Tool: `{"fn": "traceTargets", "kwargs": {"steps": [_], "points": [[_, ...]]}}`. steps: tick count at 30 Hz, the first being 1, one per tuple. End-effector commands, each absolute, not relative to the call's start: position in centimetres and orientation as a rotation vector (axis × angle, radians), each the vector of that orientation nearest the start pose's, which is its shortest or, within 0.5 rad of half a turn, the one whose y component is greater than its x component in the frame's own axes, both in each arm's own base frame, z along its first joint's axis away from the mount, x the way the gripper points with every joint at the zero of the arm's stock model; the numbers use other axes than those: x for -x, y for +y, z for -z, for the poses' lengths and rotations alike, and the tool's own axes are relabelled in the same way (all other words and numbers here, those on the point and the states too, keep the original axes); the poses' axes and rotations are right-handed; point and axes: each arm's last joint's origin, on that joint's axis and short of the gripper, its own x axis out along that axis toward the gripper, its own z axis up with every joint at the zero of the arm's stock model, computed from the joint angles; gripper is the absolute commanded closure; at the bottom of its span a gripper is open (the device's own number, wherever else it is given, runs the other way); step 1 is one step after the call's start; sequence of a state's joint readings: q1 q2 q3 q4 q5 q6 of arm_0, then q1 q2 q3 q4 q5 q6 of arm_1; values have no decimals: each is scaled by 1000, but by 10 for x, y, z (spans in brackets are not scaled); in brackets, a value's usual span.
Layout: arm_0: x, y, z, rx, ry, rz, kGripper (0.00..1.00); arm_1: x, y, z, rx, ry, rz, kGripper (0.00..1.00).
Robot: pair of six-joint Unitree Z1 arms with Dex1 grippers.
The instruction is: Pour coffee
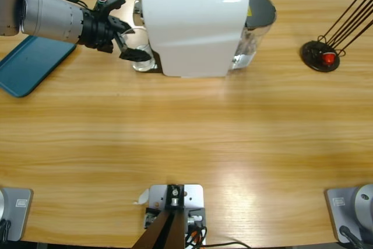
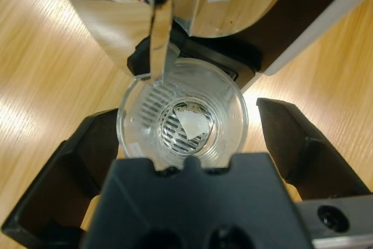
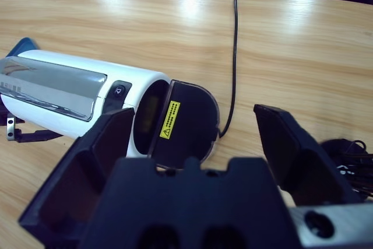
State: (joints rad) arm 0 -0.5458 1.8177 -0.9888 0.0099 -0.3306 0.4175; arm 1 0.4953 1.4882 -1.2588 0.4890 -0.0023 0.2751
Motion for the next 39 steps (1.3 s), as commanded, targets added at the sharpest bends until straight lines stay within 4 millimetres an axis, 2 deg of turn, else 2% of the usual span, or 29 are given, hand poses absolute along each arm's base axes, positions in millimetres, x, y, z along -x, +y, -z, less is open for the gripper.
{"fn": "traceTargets", "kwargs": {"steps": [1, 13, 15, 18, 22, 24, 26, 27, 30, 31, 32, 33, 36, 39], "points": [[-284, -180, -243, -471, 668, 919, 4, -258, 137, -362, -62, 809, -365, 73], [-272, -171, -262, -428, 637, 909, 4, -250, 132, -371, -69, 785, -370, 73], [-266, -167, -269, -404, 626, 908, 4, -248, 132, -373, -69, 781, -372, 73], [-243, -155, -286, -378, 618, 888, 4, -247, 132, -382, -54, 768, -381, 77], [-217, -127, -300, -399, 671, 728, 4, -259, 139, -407, 8, 790, -401, 82], [-211, -121, -298, -326, 760, 655, 0, -271, 145, -416, 31, 806, -409, 82], [-207, -119, -295, -204, 838, 595, 0, -281, 150, -415, 42, 825, -409, 99], [-205, -117, -293, -155, 870, 564, 0, -285, 153, -413, 42, 830, -411, 150], [-201, -116, -286, -53, 952, 493, 6, -295, 161, -413, 42, 831, -443, 487], [-201, -118, -281, -30, 980, 479, 12, -298, 163, -416, 40, 826, -450, 631], [-200, -120, -278, -13, 1003, 469, 18, -301, 165, -419, 37, 832, -461, 837], [-199, -122, -275, -2, 1020, 465, 18, -304, 168, -424, 37, 841, -471, 993], [-194, -127, -270, -2, 1045, 477, 18, -313, 173, -437, 78, 840, -501, 1000], [-192, -127, -266, -5, 1060, 472, 18, -329, 181, -434, 76, 928, -520, 1000]]}}
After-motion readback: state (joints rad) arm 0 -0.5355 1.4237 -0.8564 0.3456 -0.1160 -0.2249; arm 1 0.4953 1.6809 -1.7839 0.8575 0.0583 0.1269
